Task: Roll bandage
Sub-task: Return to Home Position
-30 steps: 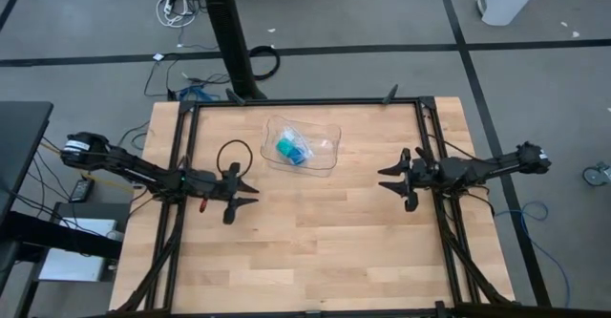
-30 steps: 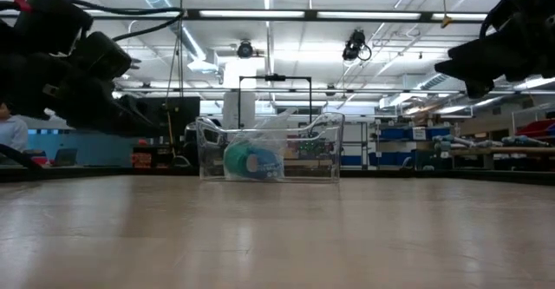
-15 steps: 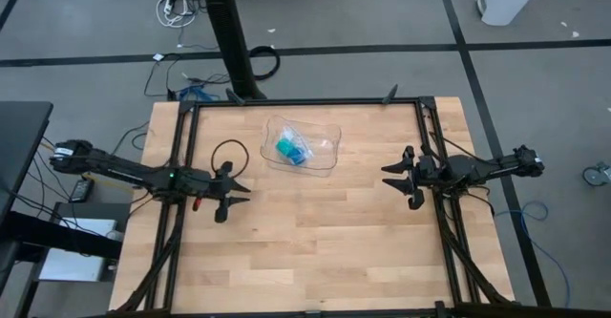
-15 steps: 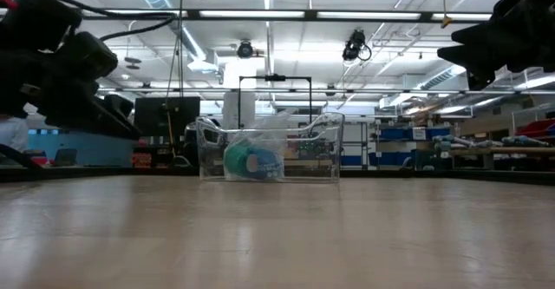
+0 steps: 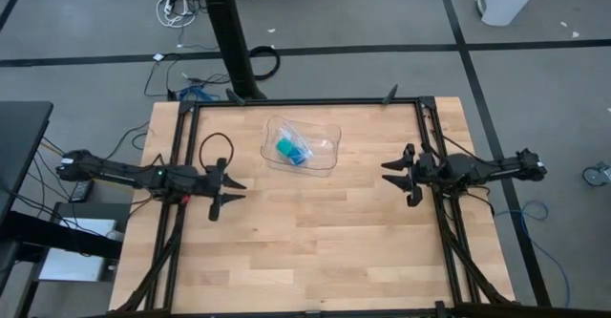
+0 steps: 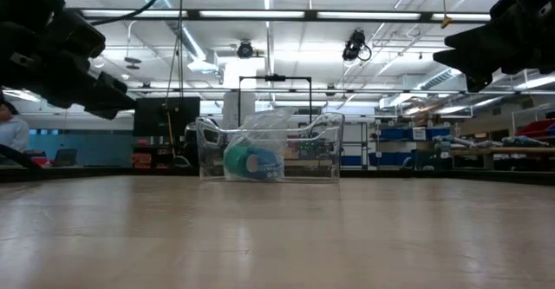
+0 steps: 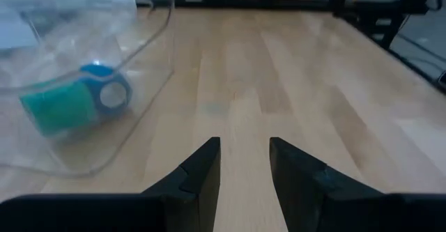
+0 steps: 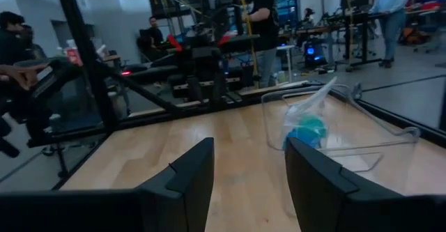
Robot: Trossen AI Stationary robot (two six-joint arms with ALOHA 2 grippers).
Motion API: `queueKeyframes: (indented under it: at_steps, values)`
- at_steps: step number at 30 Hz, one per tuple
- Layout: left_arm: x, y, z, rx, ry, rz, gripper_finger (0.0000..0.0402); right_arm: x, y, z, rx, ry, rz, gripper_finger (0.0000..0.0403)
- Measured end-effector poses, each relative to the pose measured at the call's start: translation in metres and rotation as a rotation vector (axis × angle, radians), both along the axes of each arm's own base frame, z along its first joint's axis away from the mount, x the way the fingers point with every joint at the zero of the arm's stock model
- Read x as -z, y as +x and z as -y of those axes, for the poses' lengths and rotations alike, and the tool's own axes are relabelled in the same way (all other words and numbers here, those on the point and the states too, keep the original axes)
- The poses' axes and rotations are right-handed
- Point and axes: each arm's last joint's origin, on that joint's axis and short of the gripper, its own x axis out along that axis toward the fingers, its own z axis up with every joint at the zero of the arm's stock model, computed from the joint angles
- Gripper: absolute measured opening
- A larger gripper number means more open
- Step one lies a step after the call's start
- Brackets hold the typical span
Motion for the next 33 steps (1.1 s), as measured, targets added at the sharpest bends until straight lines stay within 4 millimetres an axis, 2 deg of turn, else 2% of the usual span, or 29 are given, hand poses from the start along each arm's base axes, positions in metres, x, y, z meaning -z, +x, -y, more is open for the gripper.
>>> queueKeyframes:
  at_steps: [15,24,33]
  values:
    - [-0.019,-0.01,-0.001,-0.001,-0.03,0.217,0.0131,0.0,0.0,0.017,0.181,0.0,0.0,0.0167]
    - [-0.026,-0.016,-0.002,-0.001,-0.042,0.302,0.0131,0.0,0.0,0.019,0.199,0.0,0.0,0.0167]
    - [-0.027,-0.016,-0.002,-0.002,-0.043,0.307,0.0131,0.0,0.0,0.019,0.197,0.0,0.0,0.0166]
